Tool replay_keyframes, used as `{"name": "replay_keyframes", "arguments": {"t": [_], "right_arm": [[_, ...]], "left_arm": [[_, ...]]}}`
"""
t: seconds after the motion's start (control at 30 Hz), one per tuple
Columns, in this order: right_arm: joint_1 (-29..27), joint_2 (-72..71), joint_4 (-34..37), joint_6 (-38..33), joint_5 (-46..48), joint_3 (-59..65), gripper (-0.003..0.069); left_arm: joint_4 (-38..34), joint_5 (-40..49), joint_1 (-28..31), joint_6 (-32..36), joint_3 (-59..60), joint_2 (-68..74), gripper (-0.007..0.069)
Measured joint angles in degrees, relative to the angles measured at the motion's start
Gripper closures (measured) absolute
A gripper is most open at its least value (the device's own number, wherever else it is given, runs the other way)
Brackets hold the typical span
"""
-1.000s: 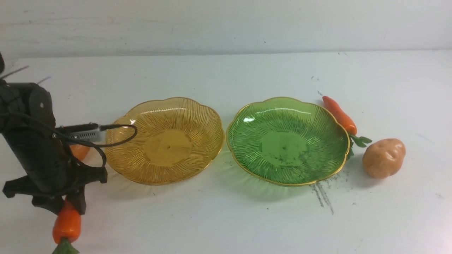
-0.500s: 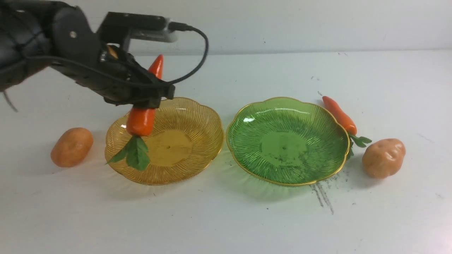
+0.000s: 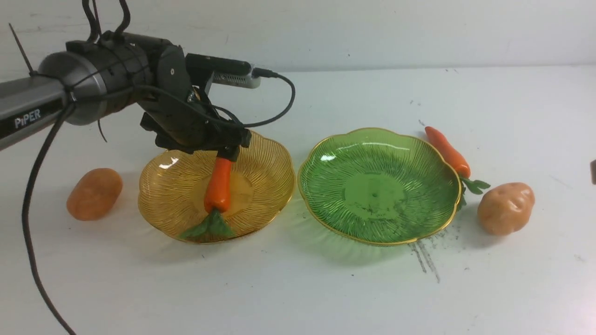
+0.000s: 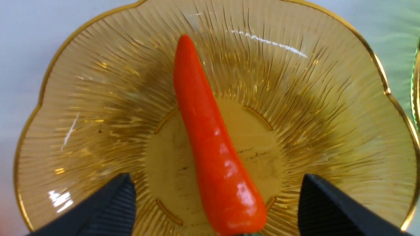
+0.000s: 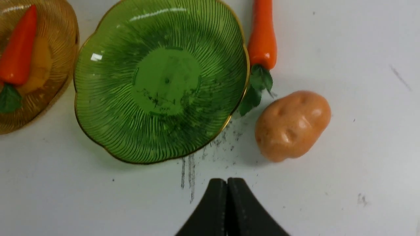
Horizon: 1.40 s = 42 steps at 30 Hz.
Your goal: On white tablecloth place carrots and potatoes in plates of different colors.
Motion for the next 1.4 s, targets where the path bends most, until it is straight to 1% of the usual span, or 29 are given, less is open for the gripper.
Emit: {"name": "replay_keyframes", "arguments": {"t": [0.03, 0.07, 0.1, 0.13, 0.17, 0.23, 0.3, 0.43, 0.47, 0.5, 0.6, 0.67, 0.73, 0.83, 1.0, 1.17, 1.33, 1.37, 1.4], "right_arm": [[0.1, 1.9, -0.5, 0.0, 0.1, -2.1, 0.067], [0.0, 3.9, -0.9, 0.0, 0.3, -4.8, 0.067], [0.0, 6.1, -1.2, 0.0, 0.4, -7.5, 0.067], [0.0, 9.4, -1.6, 0.0, 0.6, -11.6, 0.0666], [0.0, 12.5, -1.8, 0.0, 0.6, -14.4, 0.0662], [0.9, 18.8, -2.5, 0.0, 0.9, -19.4, 0.0634], [2.4, 24.4, -4.7, -0.3, 1.0, -23.2, 0.0585], [6.4, 33.9, -11.5, 0.2, -0.4, -28.9, 0.0447], [7.1, 36.4, -13.2, 1.0, -1.2, -30.4, 0.04], [7.6, 39.9, -15.0, 2.4, -2.5, -32.3, 0.0333], [7.8, 49.2, -17.0, 7.4, -5.7, -38.4, 0.0162], [7.8, 54.2, -17.2, 9.5, -6.2, -42.4, 0.009], [7.8, 59.9, -16.8, 10.2, -6.5, -46.4, 0.0041], [7.8, 65.5, -16.0, 10.8, -6.7, -51.2, 0.0027], [7.8, 70.6, -15.2, 12.1, -6.8, -54.9, 0.0031], [7.8, 72.4, -11.6, 11.5, -6.6, -55.6, 0.0074], [7.8, 73.1, -11.2, 10.9, -5.9, -55.8, 0.0168], [7.8, 73.3, -11.5, 10.8, -5.9, -55.8, 0.0207], [7.8, 73.5, -12.3, 10.8, -5.6, -55.8, 0.0267]], "left_arm": [[0.0, 3.0, -0.1, 0.4, -1.4, -0.5, 0.0239], [-0.3, 6.7, -0.3, 1.5, -2.8, -1.9, 0.0413], [-0.3, 8.4, -0.3, 2.3, -3.0, -3.8, 0.0523], [-0.6, 9.4, -0.3, 2.9, -3.0, -5.4, 0.0566], [-1.1, 10.1, -0.3, 3.2, -2.6, -7.2, 0.0589], [-2.4, 10.5, -0.3, 3.8, -0.5, -12.9, 0.0621], [-4.0, 10.9, -0.3, 4.7, 2.4, -17.7, 0.0628], [-8.2, 11.2, -0.3, 7.1, 10.5, -27.3, 0.0628], [-8.9, 11.2, -0.3, 7.4, 12.1, -29.2, 0.0628], [-9.5, 11.2, -0.3, 7.6, 14.4, -31.7, 0.0628], [-10.1, 11.2, -0.3, 7.7, 18.8, -36.4, 0.0628], [-10.2, 11.2, -0.3, 7.7, 21.7, -39.8, 0.0628], [-10.2, 11.2, -0.3, 7.7, 23.3, -42.1, 0.0628], [-10.2, 11.6, -0.3, 7.5, 24.3, -44.5, 0.0628], [-10.2, 12.8, -0.3, 7.5, 24.5, -46.1, 0.0628], [-10.2, 12.8, -0.3, 7.5, 24.5, -46.6, 0.0628], [-10.2, 12.8, -0.3, 7.5, 24.5, -46.6, 0.0628], [-10.2, 12.8, -0.3, 7.5, 24.5, -46.6, 0.0628], [-10.2, 12.9, -0.3, 7.5, 24.5, -46.6, 0.0628]]}}
